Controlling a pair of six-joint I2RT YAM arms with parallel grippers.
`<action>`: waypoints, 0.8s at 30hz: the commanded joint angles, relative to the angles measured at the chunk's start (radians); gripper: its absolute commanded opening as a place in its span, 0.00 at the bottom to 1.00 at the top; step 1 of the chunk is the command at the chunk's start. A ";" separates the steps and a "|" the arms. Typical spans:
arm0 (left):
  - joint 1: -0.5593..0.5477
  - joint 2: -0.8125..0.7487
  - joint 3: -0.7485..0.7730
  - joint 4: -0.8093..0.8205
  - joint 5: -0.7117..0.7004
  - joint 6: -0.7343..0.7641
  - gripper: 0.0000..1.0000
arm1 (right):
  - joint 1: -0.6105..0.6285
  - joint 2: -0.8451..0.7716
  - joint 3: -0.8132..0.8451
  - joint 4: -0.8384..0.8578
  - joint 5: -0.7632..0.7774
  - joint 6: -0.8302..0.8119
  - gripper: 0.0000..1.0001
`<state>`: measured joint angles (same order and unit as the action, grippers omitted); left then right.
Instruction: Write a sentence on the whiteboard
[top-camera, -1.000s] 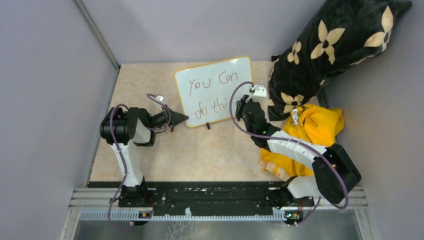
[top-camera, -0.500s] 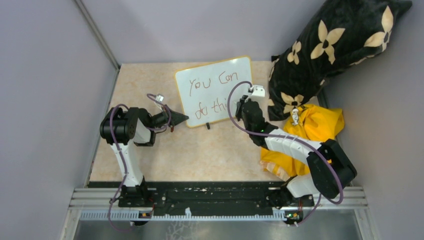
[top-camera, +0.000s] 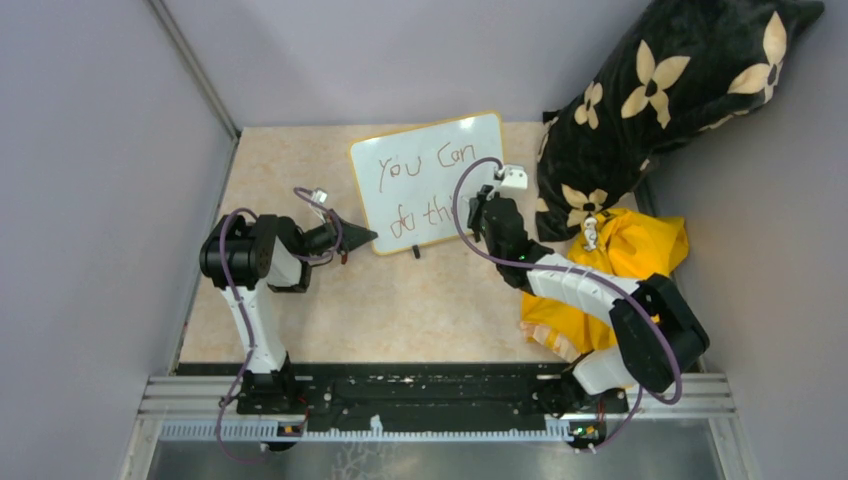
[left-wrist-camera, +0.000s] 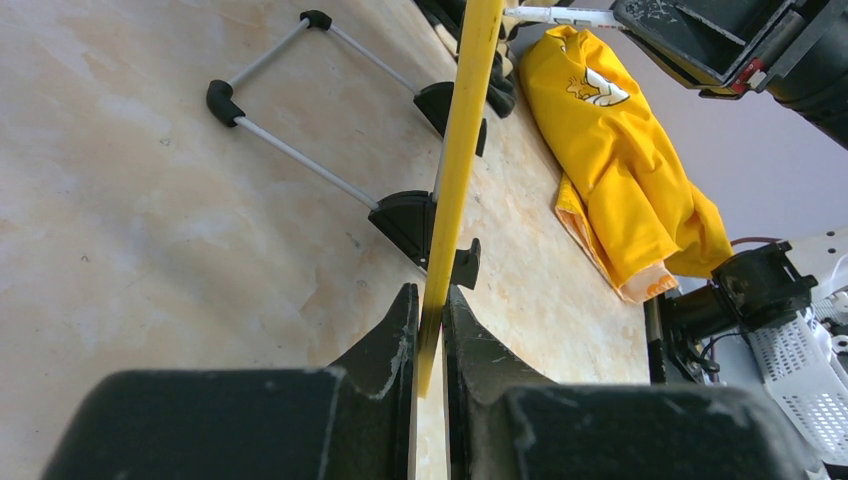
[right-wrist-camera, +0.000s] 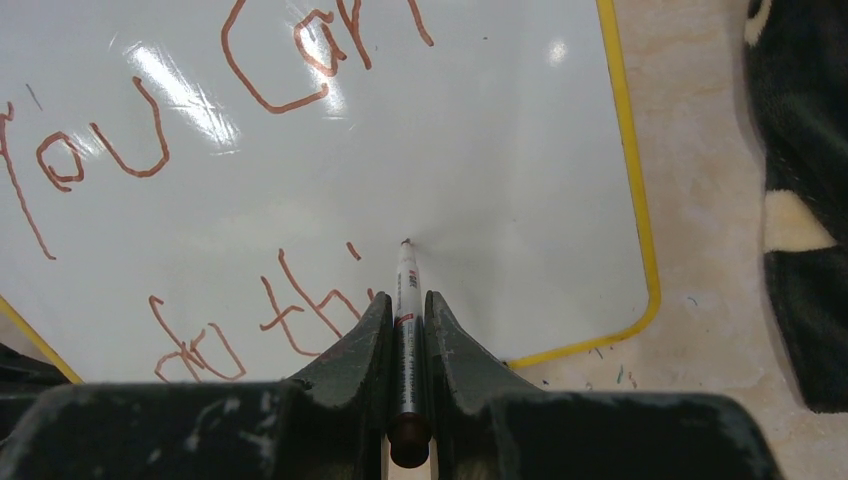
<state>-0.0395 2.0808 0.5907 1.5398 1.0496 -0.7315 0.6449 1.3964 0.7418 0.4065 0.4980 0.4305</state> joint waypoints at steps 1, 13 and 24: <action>-0.008 0.012 0.009 -0.018 0.010 -0.005 0.00 | -0.013 0.020 0.052 0.044 -0.054 0.008 0.00; -0.008 0.011 0.011 -0.018 0.010 -0.007 0.00 | -0.012 0.018 0.031 0.022 -0.090 0.026 0.00; -0.008 0.011 0.009 -0.020 0.009 -0.006 0.00 | -0.013 -0.013 -0.026 -0.012 -0.037 0.034 0.00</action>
<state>-0.0429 2.0808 0.5911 1.5387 1.0512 -0.7319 0.6449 1.4075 0.7383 0.4152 0.4366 0.4561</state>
